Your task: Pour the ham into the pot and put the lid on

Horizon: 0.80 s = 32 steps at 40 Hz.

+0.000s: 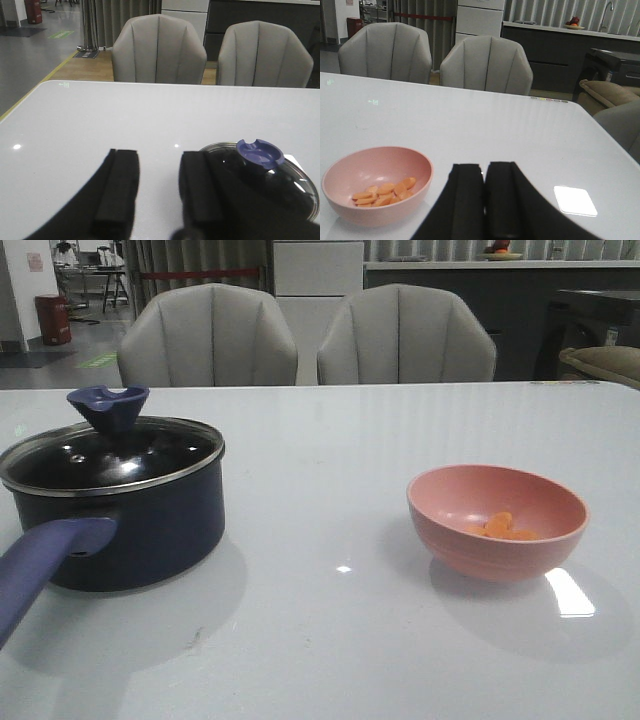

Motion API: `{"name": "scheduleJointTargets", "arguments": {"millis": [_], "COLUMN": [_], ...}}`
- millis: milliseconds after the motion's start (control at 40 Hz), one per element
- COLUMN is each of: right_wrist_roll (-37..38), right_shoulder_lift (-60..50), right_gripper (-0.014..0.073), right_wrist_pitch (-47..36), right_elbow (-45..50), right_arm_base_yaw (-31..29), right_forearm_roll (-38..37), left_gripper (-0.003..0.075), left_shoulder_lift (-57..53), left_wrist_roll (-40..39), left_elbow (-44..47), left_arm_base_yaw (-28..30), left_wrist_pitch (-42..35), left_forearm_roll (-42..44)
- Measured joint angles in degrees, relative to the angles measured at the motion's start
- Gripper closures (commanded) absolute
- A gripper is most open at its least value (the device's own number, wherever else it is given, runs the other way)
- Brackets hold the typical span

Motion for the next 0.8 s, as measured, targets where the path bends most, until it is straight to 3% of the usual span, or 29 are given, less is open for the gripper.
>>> {"name": "scheduleJointTargets", "arguments": {"millis": [425, 650, 799], "right_wrist_roll": [0.0, 0.0, 0.0], "right_shoulder_lift": [0.0, 0.0, 0.0], "right_gripper": [0.0454, 0.0454, 0.0454], "right_wrist_pitch": [0.0, 0.0, 0.0], "right_elbow": [0.0, 0.0, 0.0], "right_arm_base_yaw": [0.0, 0.0, 0.0], "right_forearm_roll": [0.0, 0.0, 0.0], "left_gripper": [0.0254, 0.0139, 0.0125], "left_shoulder_lift": [0.11, 3.1, 8.51], "left_wrist_roll": [0.0, 0.0, 0.0], "left_elbow": [0.75, -2.07, -8.46], "left_arm_base_yaw": [0.0, 0.0, 0.0], "left_wrist_pitch": [0.32, 6.19, 11.41], "left_forearm_roll": [-1.42, -2.31, -2.31]}}
